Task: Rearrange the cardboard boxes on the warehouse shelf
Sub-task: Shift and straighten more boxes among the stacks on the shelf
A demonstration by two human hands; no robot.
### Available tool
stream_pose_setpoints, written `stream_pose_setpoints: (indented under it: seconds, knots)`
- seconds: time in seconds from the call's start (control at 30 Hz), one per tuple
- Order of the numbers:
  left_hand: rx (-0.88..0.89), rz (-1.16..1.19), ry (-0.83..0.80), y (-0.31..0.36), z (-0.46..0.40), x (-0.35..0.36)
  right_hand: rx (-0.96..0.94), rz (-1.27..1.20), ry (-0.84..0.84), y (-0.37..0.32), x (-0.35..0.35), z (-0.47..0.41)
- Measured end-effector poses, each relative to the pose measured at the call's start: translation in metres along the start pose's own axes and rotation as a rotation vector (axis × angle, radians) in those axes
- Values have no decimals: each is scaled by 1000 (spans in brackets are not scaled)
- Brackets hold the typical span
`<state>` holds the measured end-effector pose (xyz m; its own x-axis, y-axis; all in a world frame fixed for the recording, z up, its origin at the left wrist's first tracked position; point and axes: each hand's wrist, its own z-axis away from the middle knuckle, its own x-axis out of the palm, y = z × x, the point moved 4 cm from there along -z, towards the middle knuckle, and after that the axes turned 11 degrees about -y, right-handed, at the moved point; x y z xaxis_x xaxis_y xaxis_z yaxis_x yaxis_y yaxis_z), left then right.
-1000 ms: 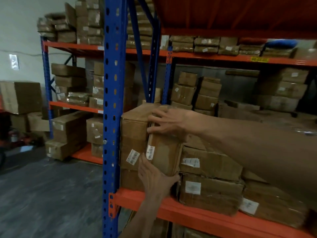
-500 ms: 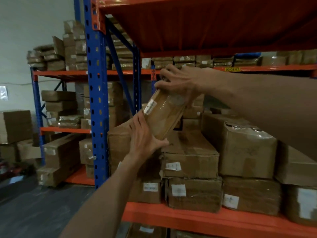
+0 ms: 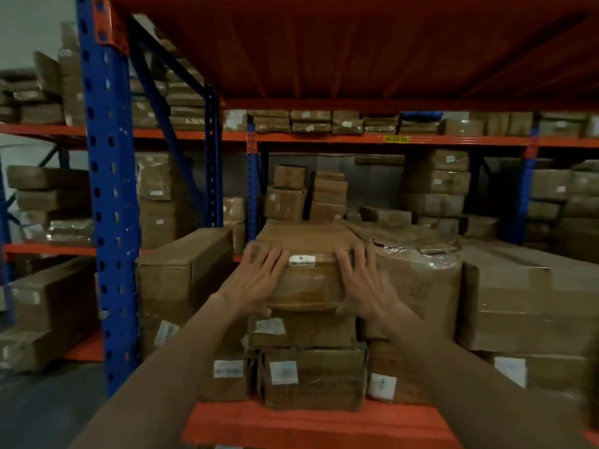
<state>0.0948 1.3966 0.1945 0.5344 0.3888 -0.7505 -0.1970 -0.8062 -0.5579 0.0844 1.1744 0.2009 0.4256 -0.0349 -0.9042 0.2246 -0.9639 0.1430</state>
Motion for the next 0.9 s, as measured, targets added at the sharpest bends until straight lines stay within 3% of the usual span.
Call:
stream_pose_setpoints:
  seconds: [0.1, 0.23, 0.3, 0.37, 0.9]
  knots:
    - [-101, 117, -53, -8, -5, 3, -12, 128, 39, 2, 0, -15]
    - [-385, 752, -76, -22, -1, 18, -31, 211, 112, 10, 7, -26]
    - [-395, 1067, -132, -22, 2, 24, -48, 184, 93, 16, 10, -26]
    - [-349, 1220, -134, -19, 0, 22, -72, 154, 70, 21, 10, -30]
    - [-393, 1202, -129, -3, 13, 24, -125, 89, 91, 26, 12, -24]
